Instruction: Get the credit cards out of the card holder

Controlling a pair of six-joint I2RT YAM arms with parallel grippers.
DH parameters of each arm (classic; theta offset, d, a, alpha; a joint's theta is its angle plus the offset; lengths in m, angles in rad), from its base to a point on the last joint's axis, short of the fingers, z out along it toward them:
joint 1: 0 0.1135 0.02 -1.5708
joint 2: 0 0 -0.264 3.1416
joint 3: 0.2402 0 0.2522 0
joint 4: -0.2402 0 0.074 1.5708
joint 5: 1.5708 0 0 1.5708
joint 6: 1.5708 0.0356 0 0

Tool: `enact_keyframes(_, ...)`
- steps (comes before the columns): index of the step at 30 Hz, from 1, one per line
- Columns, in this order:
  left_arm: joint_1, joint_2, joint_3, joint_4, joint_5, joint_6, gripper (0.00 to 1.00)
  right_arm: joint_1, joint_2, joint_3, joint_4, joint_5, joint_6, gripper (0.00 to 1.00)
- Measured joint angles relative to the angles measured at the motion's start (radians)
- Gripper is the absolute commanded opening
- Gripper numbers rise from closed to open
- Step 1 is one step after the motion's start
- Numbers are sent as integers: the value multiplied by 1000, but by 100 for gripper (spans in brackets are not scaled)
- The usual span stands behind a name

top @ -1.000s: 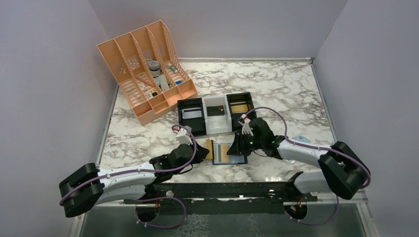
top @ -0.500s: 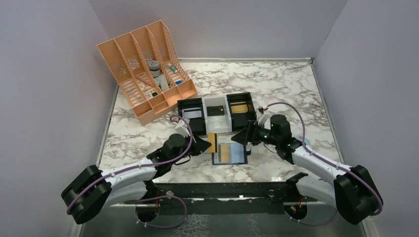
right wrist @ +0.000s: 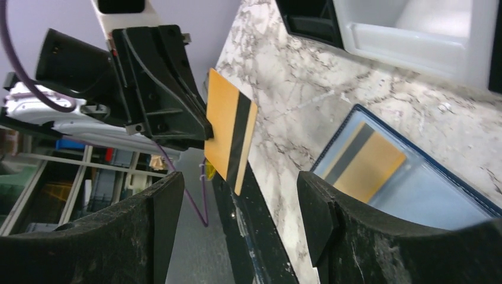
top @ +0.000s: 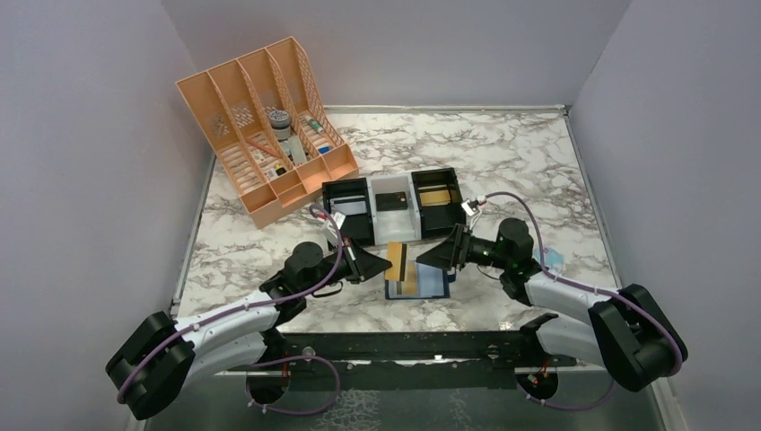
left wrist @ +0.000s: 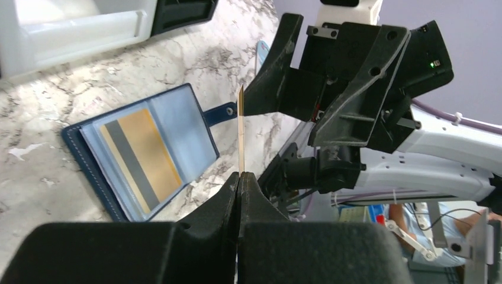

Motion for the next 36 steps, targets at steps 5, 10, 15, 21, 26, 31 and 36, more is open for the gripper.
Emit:
enact_keyframes(5,1,19,8,14,31,-36,0,0,63,63,50,-50,42,70)
enact_keyframes(10,20,99,75,27,45,-63,0,0,153,121,126,-56,115,69)
enact_keyframes(15,82,135,140,60,87,-80,0,-1,254,146,220,-59,186,67)
enact_keyframes(21,237,199,209,84,200,-98,0,-6,356,271,276,-72,206,63)
enact_keyframes(26,272,274,255,89,285,-95,0,-21,409,343,285,-82,214,54)
enact_keyframes(31,281,304,291,94,334,-86,0,-75,492,370,338,-127,270,51)
enact_keyframes(36,293,325,299,104,353,-85,0,-96,507,375,340,-159,275,51)
